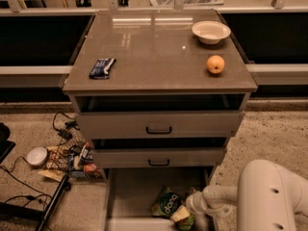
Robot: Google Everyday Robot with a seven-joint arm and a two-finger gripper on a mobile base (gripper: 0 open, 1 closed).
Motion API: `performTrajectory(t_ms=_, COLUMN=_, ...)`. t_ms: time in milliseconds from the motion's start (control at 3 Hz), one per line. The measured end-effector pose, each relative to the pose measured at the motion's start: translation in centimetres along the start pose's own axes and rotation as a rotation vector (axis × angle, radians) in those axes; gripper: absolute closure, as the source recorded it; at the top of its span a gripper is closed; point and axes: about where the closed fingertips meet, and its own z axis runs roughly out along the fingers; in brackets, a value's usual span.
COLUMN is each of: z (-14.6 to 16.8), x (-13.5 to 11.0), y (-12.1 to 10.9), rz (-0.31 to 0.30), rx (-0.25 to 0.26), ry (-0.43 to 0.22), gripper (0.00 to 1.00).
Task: Pick green rice chip bag from bottom drawer and place on counter
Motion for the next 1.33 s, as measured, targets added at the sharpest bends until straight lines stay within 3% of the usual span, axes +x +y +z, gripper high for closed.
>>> performTrajectory(t_ms=333, z=2.1, x=1.6, y=1.4, rz=0.020, rx=-0.041, ry=0.034, gripper=0.14)
performTrajectory(t_ms=667, z=3.6, x=2.1, y=3.5, rz=0.036, rx=-0.088, ry=0.024, gripper=0.39)
performTrajectory(t_ms=1333, z=3.5, x=1.8, y=3.9, rz=0.032, rx=-0.096, ry=0.016, gripper=0.84)
